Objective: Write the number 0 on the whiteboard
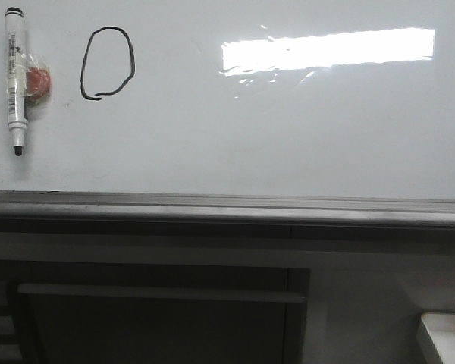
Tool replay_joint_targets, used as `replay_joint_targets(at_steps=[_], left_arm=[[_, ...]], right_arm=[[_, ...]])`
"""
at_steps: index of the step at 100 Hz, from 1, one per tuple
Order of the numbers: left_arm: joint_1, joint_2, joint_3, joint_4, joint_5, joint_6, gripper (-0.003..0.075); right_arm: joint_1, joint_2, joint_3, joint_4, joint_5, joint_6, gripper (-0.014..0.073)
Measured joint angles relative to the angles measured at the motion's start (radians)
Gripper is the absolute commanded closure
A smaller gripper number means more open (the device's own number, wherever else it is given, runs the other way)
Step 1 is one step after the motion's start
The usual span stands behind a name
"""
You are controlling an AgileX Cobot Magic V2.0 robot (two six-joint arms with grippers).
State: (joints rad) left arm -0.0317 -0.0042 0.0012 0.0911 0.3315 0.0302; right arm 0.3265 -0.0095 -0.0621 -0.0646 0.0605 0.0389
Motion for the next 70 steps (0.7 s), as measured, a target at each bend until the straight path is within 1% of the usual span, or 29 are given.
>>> replay_joint_targets(at_steps=[18,32,46,62,70], left_arm=[[0.000,0.000,0.000,0.000,0.000,-0.002,0.0741],[0.000,0.000,0.000,0.000,0.000,-0.002,0.0741],[0.000,0.000,0.000,0.000,0.000,-0.002,0.0741],[0.000,0.000,0.000,0.000,0.000,-0.002,0.0741],[0.000,0.000,0.000,0.000,0.000,-0.002,0.0741]], right_arm=[[-0.219,0.000,-0.002,-0.002,0.087,0.004,0.0643],[-0.341,0.000,-0.002,-0.002,0.159,0.004,0.0643],[-0.394,0.000,0.012,-0.002,0.186,0.004,0.0643],[-0.398,0.000,0.075,0.027,0.192,0.008,0.0643],[-0.398,0.000,0.078,0.049,0.234,0.008,0.0643]])
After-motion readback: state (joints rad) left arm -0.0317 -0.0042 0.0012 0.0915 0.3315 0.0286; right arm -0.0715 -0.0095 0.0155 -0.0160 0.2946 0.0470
